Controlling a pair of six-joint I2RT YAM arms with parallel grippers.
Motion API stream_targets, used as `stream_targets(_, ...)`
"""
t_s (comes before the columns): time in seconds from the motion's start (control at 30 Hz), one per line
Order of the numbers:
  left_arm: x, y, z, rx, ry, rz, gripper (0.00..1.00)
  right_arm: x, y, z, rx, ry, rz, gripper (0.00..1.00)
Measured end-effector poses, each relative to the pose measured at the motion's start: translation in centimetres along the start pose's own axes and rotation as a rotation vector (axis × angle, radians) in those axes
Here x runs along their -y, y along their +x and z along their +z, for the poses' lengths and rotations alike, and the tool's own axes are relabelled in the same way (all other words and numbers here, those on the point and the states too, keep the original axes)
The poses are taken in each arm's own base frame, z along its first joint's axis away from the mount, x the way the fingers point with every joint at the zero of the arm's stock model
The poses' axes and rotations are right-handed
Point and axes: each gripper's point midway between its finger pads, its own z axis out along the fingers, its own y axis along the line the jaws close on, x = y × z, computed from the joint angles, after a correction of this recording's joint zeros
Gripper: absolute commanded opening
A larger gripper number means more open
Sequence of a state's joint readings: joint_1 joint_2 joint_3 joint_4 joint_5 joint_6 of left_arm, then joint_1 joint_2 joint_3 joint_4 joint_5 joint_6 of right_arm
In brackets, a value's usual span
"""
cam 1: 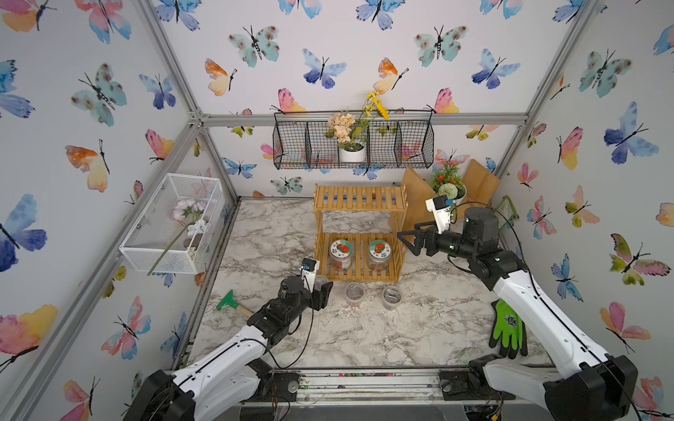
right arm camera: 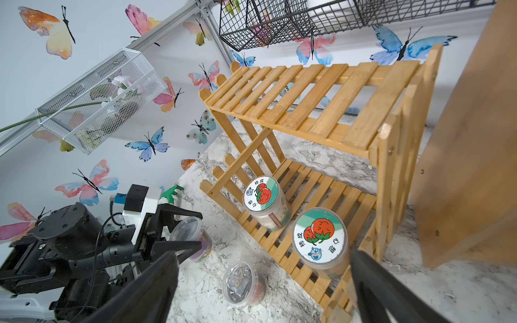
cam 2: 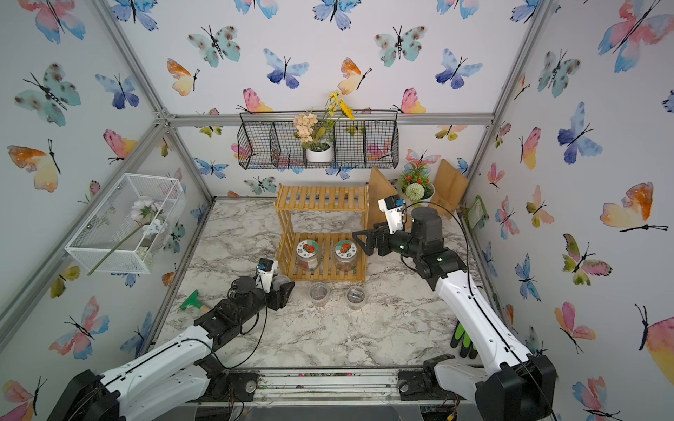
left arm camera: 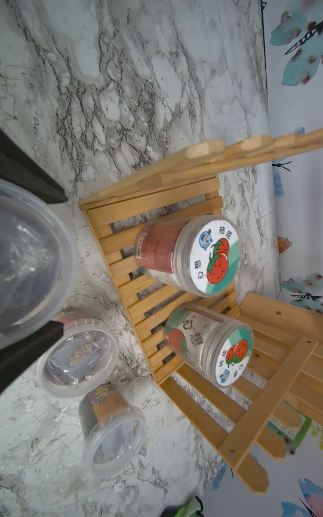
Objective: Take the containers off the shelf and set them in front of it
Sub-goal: Place the container at the center of the board.
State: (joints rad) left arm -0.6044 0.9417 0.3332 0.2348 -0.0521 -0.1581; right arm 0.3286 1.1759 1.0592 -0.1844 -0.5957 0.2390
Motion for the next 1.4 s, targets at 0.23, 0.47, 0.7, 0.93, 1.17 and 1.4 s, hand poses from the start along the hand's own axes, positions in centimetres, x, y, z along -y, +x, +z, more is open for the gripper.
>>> stream_targets(0.23, -0.9, 1.5, 1.0, -0.016, -0.042, -0.02, 0.71, 0.1, 0.3, -0.1, 0.001, 0.004, 0.0, 0.98)
stream_targets(0.47, -1.6, 2.7, 1.9, -0.028, -0.075, -0.028, 0.73, -0.2, 0.3, -0.5, 0.01, 0.005, -0.005, 0.98)
stream_targets(0.7, -2.3, 2.9, 2.7, -0.017, -0.115, -0.028, 0.75, -0.4, 0.1, -0.8, 0.019, 0.005, -0.009, 0.98)
stream_targets(0.93, -3.1, 3.6, 3.3, -0.031, -0.157, -0.024, 0.77, -0.3, 0.1, -0.8, 0.019, 0.009, -0.009, 0.98)
stream_targets(1.17, -3.5, 3.4, 3.4, -0.023, -0.179, -0.034, 0.81, -0.3, 0.1, -0.8, 0.02, 0.01, -0.009, 0.98)
stream_targets(1.4, -3.6, 3.1, 3.9, -0.028, -0.193, -0.039, 0.86, -0.3, 0.1, -0.8, 0.02, 0.011, -0.01, 0.98)
